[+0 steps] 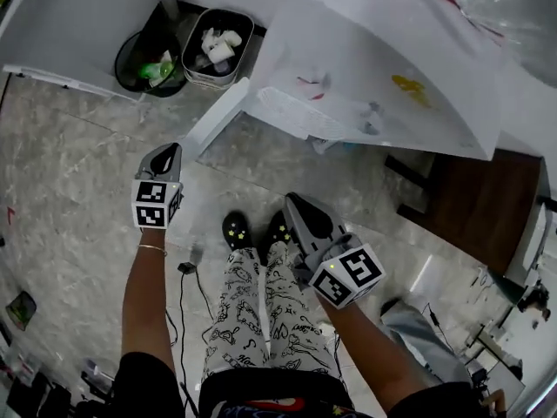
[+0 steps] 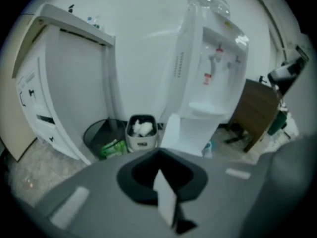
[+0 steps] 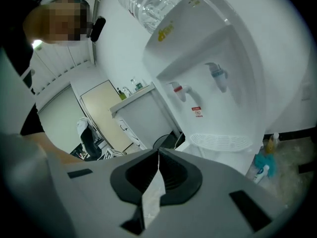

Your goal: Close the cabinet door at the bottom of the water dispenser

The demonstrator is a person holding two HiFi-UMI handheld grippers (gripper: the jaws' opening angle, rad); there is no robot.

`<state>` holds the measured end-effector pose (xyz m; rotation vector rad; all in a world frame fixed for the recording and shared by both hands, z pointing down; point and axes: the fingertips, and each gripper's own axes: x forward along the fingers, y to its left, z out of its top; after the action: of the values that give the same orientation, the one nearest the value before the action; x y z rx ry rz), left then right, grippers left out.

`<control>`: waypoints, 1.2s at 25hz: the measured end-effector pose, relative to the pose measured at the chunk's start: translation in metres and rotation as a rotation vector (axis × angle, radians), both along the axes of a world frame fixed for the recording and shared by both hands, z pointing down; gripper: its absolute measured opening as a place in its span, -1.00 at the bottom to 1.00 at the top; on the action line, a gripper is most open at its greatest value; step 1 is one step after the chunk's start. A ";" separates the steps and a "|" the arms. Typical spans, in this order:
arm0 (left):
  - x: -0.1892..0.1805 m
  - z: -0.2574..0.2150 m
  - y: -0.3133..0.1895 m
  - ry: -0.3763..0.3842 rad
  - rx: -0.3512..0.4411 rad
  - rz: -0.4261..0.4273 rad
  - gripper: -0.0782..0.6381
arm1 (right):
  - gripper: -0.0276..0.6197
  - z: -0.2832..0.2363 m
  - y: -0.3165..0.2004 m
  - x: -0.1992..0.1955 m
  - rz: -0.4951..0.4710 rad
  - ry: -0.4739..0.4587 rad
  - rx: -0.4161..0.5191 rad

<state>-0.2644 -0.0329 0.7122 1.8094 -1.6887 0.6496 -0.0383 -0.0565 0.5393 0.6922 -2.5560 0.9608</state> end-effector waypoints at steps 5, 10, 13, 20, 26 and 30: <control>-0.009 0.040 -0.007 -0.052 -0.108 0.123 -0.79 | -0.86 -0.009 -0.015 -0.008 0.047 -0.075 0.085; -0.016 0.055 -0.008 -0.061 -0.168 0.157 -0.80 | -0.86 -0.019 -0.012 -0.023 0.058 -0.152 0.076; -0.010 0.063 -0.006 -0.064 -0.196 0.185 -0.80 | -0.86 -0.005 -0.012 -0.014 0.103 -0.125 0.051; 0.048 0.073 0.003 0.012 -0.203 0.259 -0.80 | -0.86 0.001 -0.016 0.000 0.095 -0.117 0.059; 0.123 0.080 0.000 0.130 -0.187 0.246 -0.80 | -0.86 -0.002 -0.031 0.028 0.170 -0.125 0.069; 0.173 0.077 -0.011 0.206 -0.177 0.257 -0.80 | -0.86 -0.003 -0.035 0.049 0.205 -0.127 0.075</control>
<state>-0.0918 -0.0436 0.7895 1.9088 -1.2380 0.6696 0.0107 -0.0910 0.5360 0.9596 -2.6828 1.0052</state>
